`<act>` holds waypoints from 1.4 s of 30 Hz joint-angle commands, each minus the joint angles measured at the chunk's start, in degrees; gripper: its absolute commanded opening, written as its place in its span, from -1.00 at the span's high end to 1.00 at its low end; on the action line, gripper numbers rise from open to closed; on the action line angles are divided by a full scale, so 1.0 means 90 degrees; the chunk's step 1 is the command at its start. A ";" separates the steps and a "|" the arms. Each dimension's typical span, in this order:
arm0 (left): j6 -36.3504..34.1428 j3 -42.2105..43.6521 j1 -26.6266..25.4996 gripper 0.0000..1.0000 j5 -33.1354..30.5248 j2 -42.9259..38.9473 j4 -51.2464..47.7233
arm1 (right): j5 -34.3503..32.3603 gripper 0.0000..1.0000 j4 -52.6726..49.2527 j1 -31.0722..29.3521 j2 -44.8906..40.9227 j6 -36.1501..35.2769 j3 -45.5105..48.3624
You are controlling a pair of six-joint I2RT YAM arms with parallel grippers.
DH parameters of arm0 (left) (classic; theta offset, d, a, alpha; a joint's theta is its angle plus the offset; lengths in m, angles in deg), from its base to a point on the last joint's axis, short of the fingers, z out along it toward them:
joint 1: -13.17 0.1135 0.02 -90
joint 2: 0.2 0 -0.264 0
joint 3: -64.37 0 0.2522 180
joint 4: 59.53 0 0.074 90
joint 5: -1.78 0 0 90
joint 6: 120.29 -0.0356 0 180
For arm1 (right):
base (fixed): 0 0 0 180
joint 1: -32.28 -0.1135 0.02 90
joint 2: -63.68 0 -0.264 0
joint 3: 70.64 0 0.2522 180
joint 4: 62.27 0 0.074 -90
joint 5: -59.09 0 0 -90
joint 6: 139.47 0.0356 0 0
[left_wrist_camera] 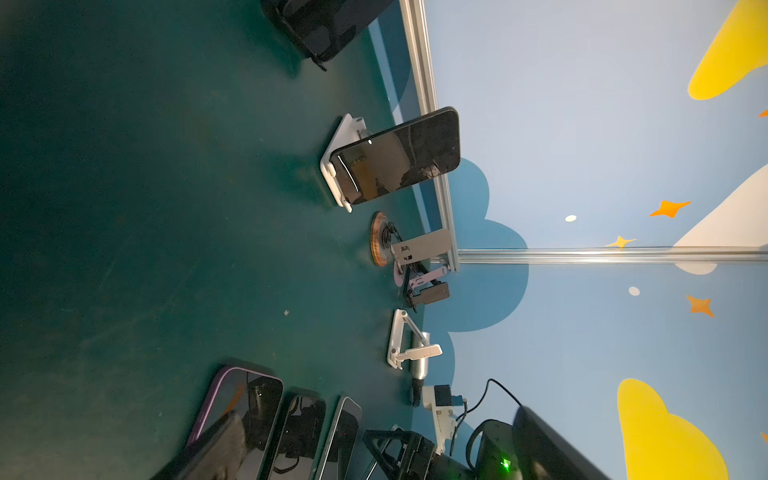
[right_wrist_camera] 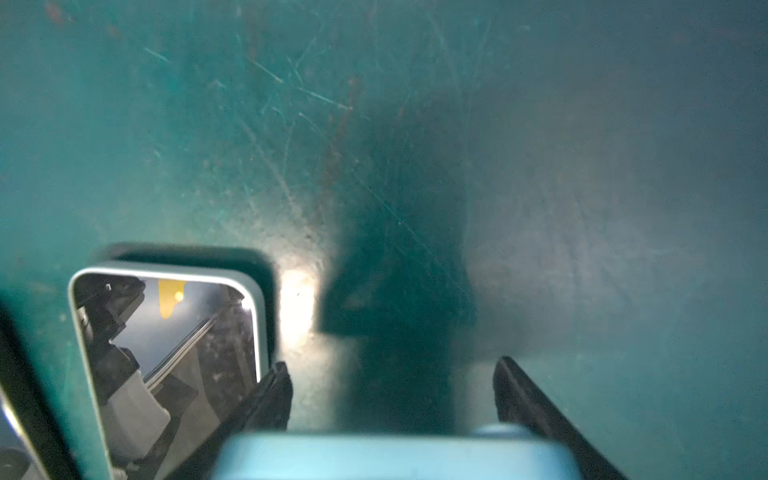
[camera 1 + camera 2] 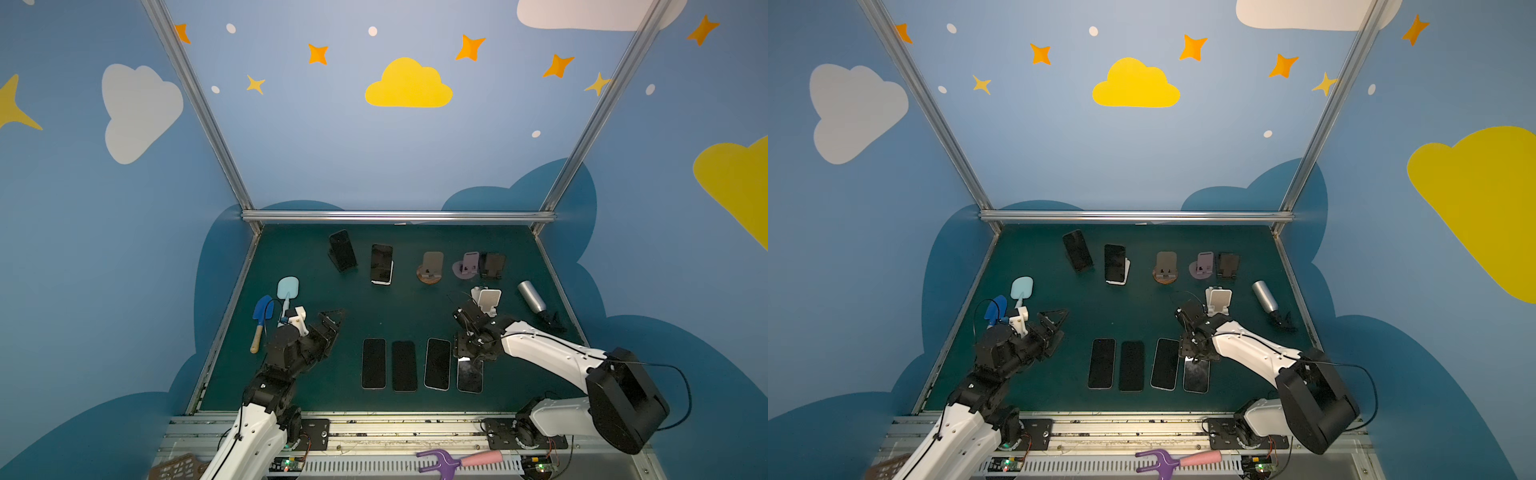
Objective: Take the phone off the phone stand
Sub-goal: 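Lower the held phone flat beside the three flat phones, right gripper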
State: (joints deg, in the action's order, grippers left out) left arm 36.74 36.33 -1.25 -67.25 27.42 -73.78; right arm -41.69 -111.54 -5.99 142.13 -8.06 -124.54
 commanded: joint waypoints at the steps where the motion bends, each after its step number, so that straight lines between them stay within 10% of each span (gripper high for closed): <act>1: -0.0025 0.0017 -0.0029 -0.99 -0.0130 -0.0135 -0.0117 | -0.0170 -0.20 0.0276 -0.0084 0.0178 0.0360 0.0144; 42: 0.0268 0.0466 -0.0039 -0.99 -0.0377 -0.0921 -0.0339 | -0.0659 -0.57 0.0831 -0.0351 0.1185 0.0798 0.0275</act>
State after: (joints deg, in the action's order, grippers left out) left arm 38.86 40.15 -1.49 -69.74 20.29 -76.16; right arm -45.98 -110.56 -8.89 147.64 -2.86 -125.33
